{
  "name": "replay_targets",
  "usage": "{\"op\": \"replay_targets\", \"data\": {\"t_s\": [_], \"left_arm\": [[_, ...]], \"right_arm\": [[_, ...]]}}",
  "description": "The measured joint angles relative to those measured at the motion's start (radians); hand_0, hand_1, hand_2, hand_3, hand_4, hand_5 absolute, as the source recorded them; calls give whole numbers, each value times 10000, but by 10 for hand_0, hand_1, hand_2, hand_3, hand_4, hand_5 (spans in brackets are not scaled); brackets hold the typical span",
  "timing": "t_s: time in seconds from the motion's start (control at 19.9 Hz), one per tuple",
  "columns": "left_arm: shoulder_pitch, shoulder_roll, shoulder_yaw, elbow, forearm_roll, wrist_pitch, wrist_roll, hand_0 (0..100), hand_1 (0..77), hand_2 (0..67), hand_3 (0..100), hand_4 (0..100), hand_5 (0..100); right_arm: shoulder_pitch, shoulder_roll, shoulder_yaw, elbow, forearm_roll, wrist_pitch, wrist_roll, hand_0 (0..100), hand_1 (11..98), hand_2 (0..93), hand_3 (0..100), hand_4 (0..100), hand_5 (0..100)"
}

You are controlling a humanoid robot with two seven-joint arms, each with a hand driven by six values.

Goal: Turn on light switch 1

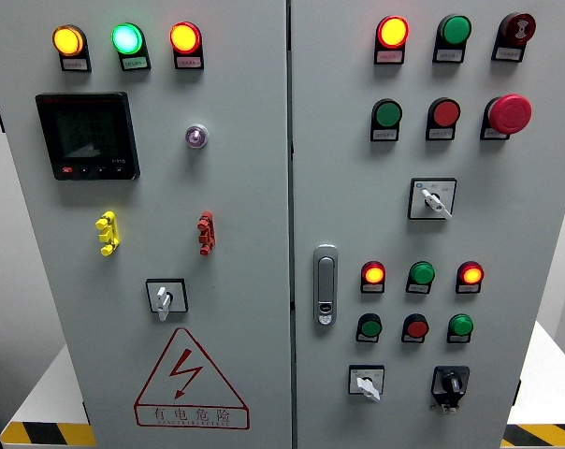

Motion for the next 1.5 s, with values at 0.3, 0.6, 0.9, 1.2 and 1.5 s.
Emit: {"op": "replay_targets", "data": {"t_s": [0.3,0.6,0.9,1.2,1.5], "left_arm": [[2,12,-14,-3383,46,-11,-50,0,161,117,88,216,217],[-12,27,215,-6517,40,-14,170,0,222,211,421,594,448],[-25,36,212,-8405,-28,-12,353,0,214,263,637,819,713],[-218,60,193,-9863,-178,-7,653,0,218,278,730,949,883],[-1301,-1,111,-10282,-1057,3,1500,0,273,281,809,1000,910]], "right_arm": [[-1,0,1,0,0,8,0,0,198,0,197,194,105],[1,0,4,0,0,9,0,0,199,0,197,194,105],[-1,0,2,0,0,2,0,0,198,0,197,194,105],[-1,0,1,0,0,2,0,0,192,0,197,194,105],[-1,0,1,0,0,7,-1,0,198,0,197,194,105]]}}
